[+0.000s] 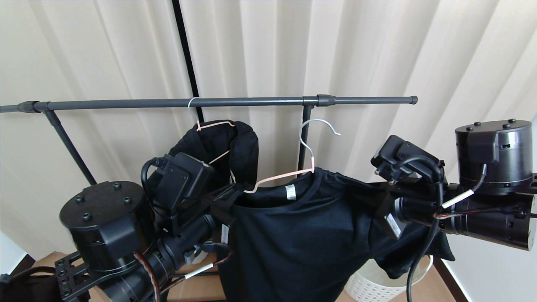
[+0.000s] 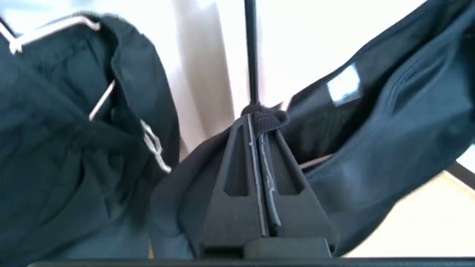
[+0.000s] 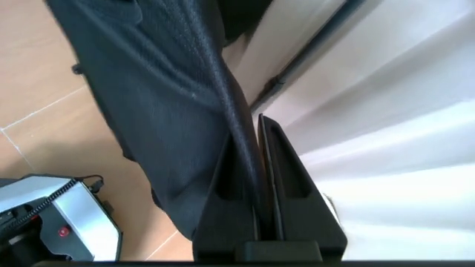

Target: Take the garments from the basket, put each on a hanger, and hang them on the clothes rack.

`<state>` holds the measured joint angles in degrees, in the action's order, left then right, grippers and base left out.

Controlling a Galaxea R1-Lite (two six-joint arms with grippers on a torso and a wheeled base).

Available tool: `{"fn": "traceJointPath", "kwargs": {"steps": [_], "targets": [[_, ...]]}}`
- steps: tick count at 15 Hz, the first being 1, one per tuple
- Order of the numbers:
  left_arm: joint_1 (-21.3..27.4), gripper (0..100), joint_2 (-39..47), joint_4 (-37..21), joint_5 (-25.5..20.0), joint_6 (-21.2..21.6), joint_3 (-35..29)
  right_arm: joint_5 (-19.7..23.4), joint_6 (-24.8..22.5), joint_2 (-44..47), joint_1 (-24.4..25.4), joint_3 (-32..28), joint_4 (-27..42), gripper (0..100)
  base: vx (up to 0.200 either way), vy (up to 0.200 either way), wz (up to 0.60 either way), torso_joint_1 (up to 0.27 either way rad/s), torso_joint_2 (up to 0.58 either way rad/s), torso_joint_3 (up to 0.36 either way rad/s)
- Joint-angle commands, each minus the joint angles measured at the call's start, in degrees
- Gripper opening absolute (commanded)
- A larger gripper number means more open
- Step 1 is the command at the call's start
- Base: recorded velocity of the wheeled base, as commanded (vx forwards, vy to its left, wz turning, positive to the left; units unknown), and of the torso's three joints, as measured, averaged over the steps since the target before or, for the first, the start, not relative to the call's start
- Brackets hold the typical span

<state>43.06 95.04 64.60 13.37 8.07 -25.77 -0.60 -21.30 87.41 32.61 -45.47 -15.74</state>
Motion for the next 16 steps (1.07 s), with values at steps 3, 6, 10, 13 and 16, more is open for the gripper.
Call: {"fn": "traceJointPath", "kwargs": {"steps": [3,6,10,13,16], "targets": [[1.50,0,-0.82,-1.40,0.95,1.60,-2.09,-0.81,1.79,1.80,2.90,0.82,-2.46,0,0.000,0.000,0.00,0.000,0.00,0.000],[2.47,0,-1.87,-5.45,1.04,1.77,-5.25,-2.39,3.81,3.91,4.04,1.17,-5.71,0,0.000,0.000,0.00,0.000,0.00,0.000],[3.96,0,-1.52,-7.73,1.04,1.33,-8.07,-5.47,4.07,7.43,5.53,1.79,-10.37,0,0.000,0.000,0.00,0.000,0.00,0.000],[4.14,0,-1.35,-9.67,1.04,-1.74,-10.44,-5.38,4.60,9.71,6.41,3.72,-15.73,0,0.000,0.000,0.00,0.000,0.00,0.000],[4.23,0,-1.52,-12.65,1.04,-4.91,-13.08,-3.01,4.69,12.35,6.50,5.22,-20.82,0,0.000,0.000,0.00,0.000,0.00,0.000]]}}
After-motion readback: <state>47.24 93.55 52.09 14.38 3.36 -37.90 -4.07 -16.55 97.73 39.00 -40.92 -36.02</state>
